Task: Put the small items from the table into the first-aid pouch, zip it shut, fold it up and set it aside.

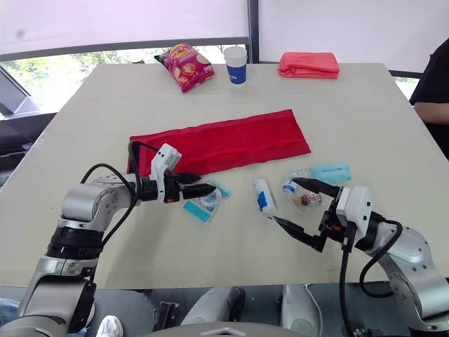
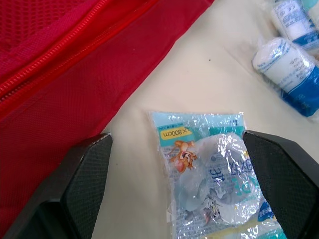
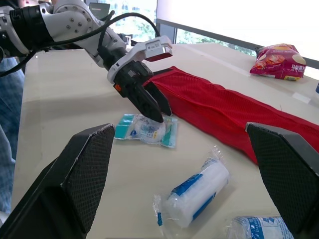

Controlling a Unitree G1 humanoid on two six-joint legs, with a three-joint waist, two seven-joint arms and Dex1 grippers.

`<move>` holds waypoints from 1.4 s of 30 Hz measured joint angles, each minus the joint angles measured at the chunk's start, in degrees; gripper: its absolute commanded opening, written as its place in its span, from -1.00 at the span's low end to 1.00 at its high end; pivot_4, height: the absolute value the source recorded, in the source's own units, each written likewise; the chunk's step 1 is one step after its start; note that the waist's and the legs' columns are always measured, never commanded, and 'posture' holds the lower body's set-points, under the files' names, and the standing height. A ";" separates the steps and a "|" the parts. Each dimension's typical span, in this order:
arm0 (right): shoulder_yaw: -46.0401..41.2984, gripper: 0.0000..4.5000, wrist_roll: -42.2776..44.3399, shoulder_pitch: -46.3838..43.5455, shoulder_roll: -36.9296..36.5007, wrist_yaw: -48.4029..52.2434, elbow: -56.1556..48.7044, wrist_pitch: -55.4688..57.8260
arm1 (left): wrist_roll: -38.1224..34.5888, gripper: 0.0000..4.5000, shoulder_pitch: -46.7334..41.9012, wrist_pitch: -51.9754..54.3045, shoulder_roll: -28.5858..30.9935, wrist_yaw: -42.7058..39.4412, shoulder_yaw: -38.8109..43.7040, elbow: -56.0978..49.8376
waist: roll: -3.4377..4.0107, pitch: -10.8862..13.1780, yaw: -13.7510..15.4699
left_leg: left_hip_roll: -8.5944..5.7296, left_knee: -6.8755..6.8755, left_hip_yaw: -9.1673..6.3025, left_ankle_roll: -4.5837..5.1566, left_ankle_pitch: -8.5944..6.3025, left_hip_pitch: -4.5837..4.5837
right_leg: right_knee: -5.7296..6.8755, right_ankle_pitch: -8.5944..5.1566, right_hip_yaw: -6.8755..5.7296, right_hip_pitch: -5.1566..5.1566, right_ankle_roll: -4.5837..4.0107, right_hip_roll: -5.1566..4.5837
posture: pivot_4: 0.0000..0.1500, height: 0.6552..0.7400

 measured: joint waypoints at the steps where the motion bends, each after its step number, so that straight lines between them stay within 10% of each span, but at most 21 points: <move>1: -0.06 1.00 0.00 0.02 -0.08 -0.08 -0.10 0.04 | 0.26 0.33 0.00 -0.01 0.28 0.02 -0.34 -0.25 | 0.00 0.00 -0.01 | 0.00 0.00 0.00 0.00 0.00 0.00 | 0.01 -0.01 0.01 0.00 0.02 0.00 | 1.00 0.99; 9: -0.23 1.00 0.02 0.08 -0.36 -0.73 -0.75 0.49 | 0.51 -0.98 2.24 0.95 3.23 -1.99 -3.75 -6.11 | 0.01 -0.05 0.03 | 0.01 0.00 0.01 0.02 0.00 0.00 | 0.00 0.05 0.03 0.00 -0.10 0.00 | 1.00 0.99; 21: 0.75 1.00 -1.10 -1.44 -0.24 -5.67 -1.36 4.63 | -9.47 -0.98 5.07 16.51 -6.33 6.35 9.89 -9.90 | -0.13 0.04 0.10 | 0.02 0.05 0.00 -0.01 0.00 -0.04 | 0.03 -0.01 0.00 -0.03 0.01 0.02 | 1.00 0.99; 31: 7.08 1.00 2.05 -16.33 17.32 -30.92 -2.70 27.14 | -16.33 -0.98 -8.60 25.05 -45.63 39.39 35.35 -23.15 | -0.35 0.08 0.29 | 0.07 0.74 -0.06 -0.37 0.06 -0.72 | 0.17 0.50 -0.03 -0.47 -0.04 0.18 | 1.00 0.99; 42: 8.14 1.00 6.85 -25.26 32.35 -44.83 1.65 34.24 | -22.61 -0.98 -9.13 21.31 -46.52 51.73 34.46 -25.18 | -0.39 0.09 0.10 | 0.25 0.69 0.06 -0.71 0.33 -0.78 | 0.38 0.68 0.07 -0.76 -0.20 0.50 | 1.00 0.99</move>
